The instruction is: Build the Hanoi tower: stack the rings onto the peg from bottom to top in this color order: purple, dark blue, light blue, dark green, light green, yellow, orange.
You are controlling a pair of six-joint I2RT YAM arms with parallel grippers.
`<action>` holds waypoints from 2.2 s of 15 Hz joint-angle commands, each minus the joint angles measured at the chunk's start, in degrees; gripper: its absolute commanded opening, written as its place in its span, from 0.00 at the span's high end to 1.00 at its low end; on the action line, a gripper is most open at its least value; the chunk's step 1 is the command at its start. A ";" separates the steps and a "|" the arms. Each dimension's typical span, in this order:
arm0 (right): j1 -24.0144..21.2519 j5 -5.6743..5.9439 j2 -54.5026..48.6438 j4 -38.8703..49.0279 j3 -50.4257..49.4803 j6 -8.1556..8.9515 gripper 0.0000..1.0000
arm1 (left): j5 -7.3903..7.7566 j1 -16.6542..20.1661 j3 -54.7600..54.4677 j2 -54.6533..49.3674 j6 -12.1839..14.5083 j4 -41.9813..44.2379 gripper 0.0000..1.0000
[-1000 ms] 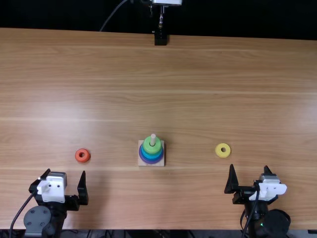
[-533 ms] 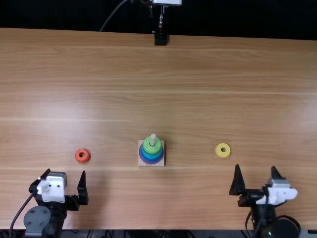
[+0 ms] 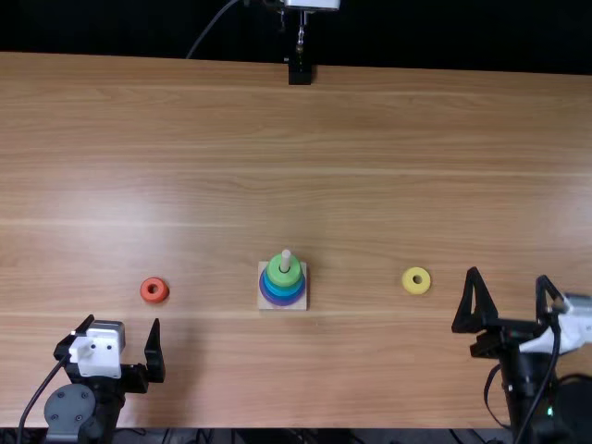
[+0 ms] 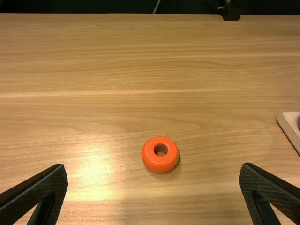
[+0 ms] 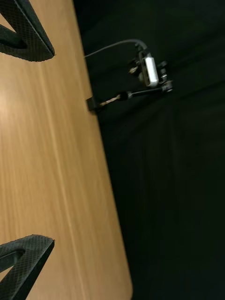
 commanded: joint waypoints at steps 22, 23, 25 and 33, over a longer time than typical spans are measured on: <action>7.26 0.17 67.06 -11.27 14.70 2.39 0.00 | 0.32 -0.31 -7.11 -0.93 0.49 -1.84 0.00; 7.34 0.17 67.76 -11.16 14.70 2.17 0.00 | 0.32 -0.31 -7.11 -0.93 0.59 -1.84 0.00; 7.34 0.28 69.17 -11.05 14.87 2.07 0.00 | 0.32 -0.31 -7.11 -0.93 0.59 -1.84 0.00; 7.70 5.76 71.36 -11.05 15.66 1.54 0.64 | 0.32 -0.31 -7.11 -0.93 0.59 -1.84 0.00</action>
